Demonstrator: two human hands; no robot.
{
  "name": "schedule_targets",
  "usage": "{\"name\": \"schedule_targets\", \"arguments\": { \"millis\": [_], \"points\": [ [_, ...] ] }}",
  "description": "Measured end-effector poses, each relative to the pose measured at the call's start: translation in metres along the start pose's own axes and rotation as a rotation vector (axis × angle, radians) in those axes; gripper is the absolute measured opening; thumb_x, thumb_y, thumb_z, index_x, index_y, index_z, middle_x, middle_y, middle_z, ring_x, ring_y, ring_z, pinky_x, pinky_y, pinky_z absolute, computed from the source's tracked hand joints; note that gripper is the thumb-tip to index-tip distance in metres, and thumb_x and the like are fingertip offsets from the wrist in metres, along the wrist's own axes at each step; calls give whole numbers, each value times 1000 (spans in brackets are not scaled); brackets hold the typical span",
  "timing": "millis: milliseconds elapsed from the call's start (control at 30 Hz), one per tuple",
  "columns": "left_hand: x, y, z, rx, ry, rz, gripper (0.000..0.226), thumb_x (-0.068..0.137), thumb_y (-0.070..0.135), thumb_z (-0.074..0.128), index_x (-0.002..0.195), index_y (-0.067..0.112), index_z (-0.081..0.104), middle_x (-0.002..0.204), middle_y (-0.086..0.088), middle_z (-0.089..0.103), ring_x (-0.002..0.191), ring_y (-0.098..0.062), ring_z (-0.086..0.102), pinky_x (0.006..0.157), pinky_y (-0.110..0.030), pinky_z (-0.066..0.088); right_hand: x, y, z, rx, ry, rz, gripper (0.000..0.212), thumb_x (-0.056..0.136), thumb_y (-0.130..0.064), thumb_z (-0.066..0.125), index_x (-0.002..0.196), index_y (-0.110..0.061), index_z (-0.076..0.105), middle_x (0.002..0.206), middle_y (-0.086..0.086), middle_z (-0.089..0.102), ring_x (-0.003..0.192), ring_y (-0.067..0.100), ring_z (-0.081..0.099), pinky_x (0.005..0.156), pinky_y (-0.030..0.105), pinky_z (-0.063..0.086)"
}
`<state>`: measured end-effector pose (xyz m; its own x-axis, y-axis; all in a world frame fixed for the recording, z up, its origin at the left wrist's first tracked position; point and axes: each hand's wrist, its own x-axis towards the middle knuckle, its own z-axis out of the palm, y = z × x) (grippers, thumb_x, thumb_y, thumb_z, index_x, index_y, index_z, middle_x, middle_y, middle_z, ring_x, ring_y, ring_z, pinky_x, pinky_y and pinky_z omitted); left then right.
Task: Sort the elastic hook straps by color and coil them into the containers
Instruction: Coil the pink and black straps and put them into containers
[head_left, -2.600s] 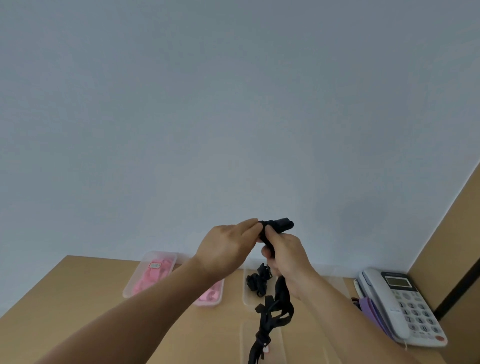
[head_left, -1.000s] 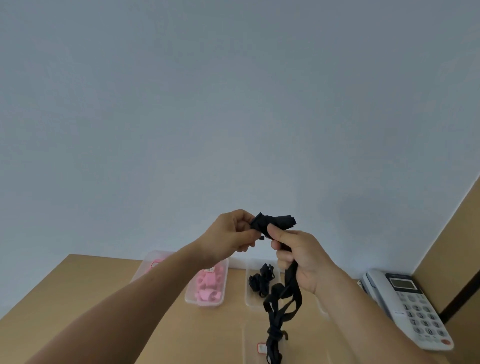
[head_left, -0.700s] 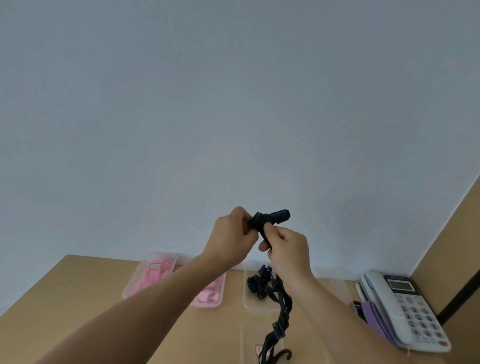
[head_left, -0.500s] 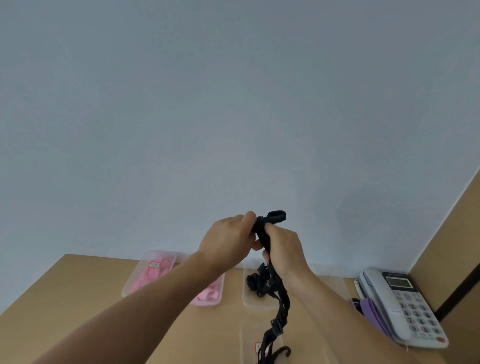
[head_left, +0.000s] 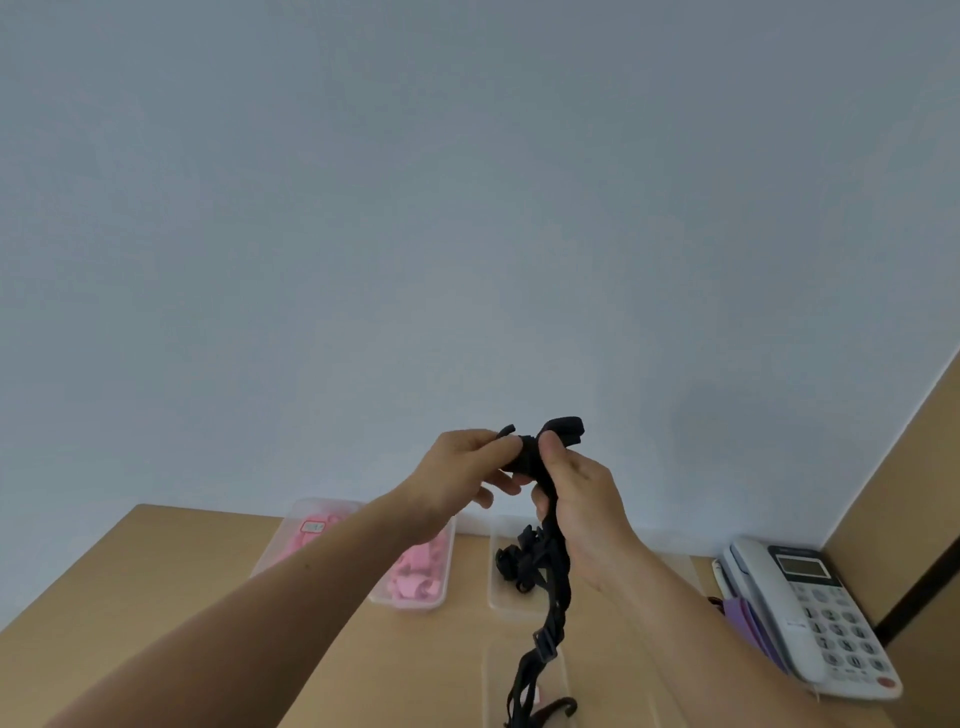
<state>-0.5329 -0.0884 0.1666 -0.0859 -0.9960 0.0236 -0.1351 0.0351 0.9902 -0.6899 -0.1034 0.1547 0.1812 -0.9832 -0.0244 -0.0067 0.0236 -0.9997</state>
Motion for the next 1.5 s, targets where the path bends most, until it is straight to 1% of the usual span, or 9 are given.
{"name": "schedule_targets", "arguments": {
  "millis": [367,567,700,833,900,967,1167,1367,1500],
  "points": [
    [-7,-20,-1,421,216,384,14,98,25,59,100,37,65,83,9,73,77,-7,70,68,-25,54,1,2,-8,-176,-43,79,53,96,-53,52,87,-4,70,61,3,69,48,12,57,49,23,45],
    [-3,-36,-1,1074,308,893,19,95,7,57,112,11,65,87,4,59,61,-15,50,47,-34,48,-3,-4,-4,-6,-89,221,61,93,-60,50,95,-3,73,68,10,70,50,19,55,50,30,46],
    [0,-36,-1,1196,378,1149,40,84,-7,50,118,4,68,110,-10,69,67,-23,62,52,-31,53,-2,-3,-3,79,-21,237,53,92,-55,56,89,-6,76,66,6,67,47,17,50,49,28,43],
    [-7,-24,6,526,238,674,56,85,7,62,137,25,53,128,7,63,99,-13,68,76,-22,56,-1,-1,-7,181,6,187,39,94,-42,61,91,-6,75,66,5,64,47,17,47,52,31,39],
    [-11,-12,5,100,109,291,62,86,25,60,145,29,40,126,13,63,93,-8,68,74,-21,53,-2,0,-10,193,1,164,39,95,-40,60,95,-4,73,65,5,64,47,16,47,50,30,38],
    [-8,-3,0,-77,9,83,50,85,33,59,133,20,57,107,4,70,82,-15,67,69,-30,50,-4,1,-10,178,-24,139,40,96,-40,59,96,-2,71,66,5,64,48,16,47,48,28,39],
    [-8,1,-7,140,-153,130,28,95,12,58,121,19,66,98,-5,75,92,-19,71,71,-26,52,-9,4,-11,46,-35,35,39,95,-43,59,87,-8,73,70,5,72,50,16,54,48,27,44],
    [-8,-7,8,485,191,315,27,92,13,61,118,20,62,90,2,74,74,-13,72,69,-31,58,-6,0,-13,-192,-16,53,52,95,-54,53,83,-8,74,64,4,72,41,13,47,43,25,42],
    [-9,-14,11,859,309,524,29,94,14,58,123,16,62,85,0,69,68,-18,60,61,-27,45,-6,0,-10,-291,-12,71,49,99,-46,47,87,-3,69,61,0,71,38,11,45,40,17,37]
  ]
}}
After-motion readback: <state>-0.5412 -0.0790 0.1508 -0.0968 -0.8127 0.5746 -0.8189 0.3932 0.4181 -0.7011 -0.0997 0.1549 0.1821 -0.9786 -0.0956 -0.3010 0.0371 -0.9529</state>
